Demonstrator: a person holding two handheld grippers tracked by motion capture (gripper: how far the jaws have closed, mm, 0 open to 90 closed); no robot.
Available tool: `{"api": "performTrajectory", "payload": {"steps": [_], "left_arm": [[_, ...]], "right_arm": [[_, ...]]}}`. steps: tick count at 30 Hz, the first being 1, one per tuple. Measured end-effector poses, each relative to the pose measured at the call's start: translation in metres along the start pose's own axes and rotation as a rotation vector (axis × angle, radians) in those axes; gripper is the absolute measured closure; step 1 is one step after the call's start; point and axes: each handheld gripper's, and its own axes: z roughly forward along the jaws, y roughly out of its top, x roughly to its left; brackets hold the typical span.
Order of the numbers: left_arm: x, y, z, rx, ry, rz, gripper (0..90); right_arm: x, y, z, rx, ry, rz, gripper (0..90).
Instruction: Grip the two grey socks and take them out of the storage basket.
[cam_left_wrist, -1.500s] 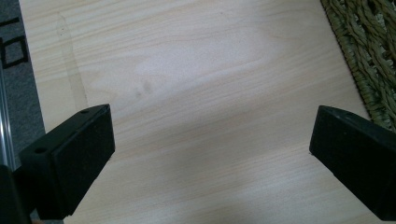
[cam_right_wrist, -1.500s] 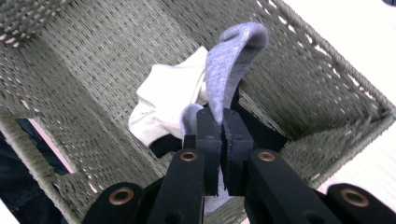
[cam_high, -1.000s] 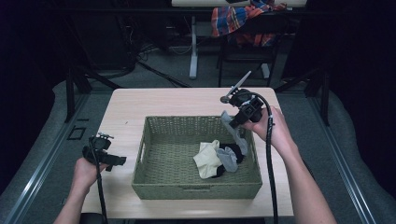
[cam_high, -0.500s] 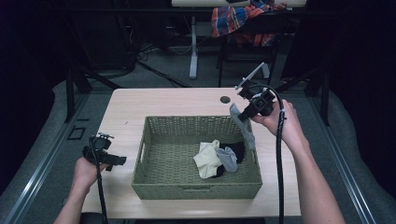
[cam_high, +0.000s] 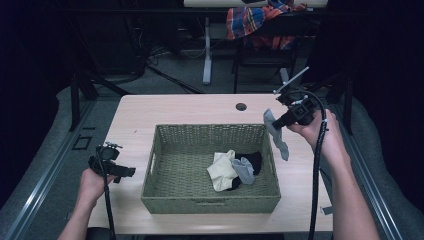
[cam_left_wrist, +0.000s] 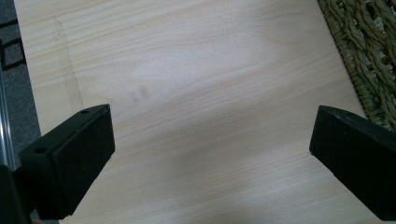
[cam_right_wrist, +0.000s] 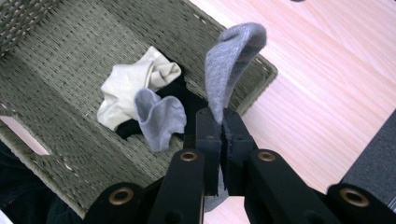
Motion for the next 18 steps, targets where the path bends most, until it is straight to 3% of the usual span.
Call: {"api": "performTrajectory", "payload": {"steps": [9,18], "left_arm": [[0.0,0.0,0.0,0.001,0.001,-0.001,0.3],[0.0,0.0,0.0,0.001,0.002,-0.001,0.4]], "right_arm": [[-0.021,-0.022,0.001,0.001,-0.015,0.063,87.6],[-0.032,-0.034,0.008,0.006,-0.029,0.099,87.6]]}}
